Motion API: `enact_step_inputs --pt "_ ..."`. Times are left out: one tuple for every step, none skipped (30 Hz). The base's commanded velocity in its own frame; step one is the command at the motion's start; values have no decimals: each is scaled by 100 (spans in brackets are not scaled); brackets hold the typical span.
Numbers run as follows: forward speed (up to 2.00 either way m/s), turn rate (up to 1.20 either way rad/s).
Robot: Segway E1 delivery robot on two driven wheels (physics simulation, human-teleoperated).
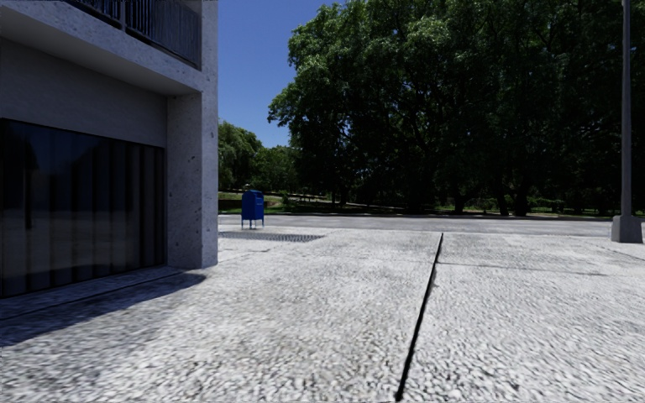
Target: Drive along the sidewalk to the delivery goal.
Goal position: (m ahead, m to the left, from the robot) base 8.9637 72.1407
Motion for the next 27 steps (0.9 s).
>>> enact_step_inputs --pt "200 0" --pt "200 0" --pt "200 0" --pt "200 0" --pt "200 0" --pt "200 0" --pt "200 0" --pt "200 0" --pt "200 0" --pt "200 0" --pt "200 0" --pt "200 0" --pt "200 0" --pt "200 0" --pt "200 0" --pt "200 0" --pt "200 0" --pt "200 0" --pt "200 0" --pt "200 0" --pt "200 0" --pt "200 0" --pt "200 0" --pt "200 0" --pt "200 0" --pt "200 0" --pt "200 0"
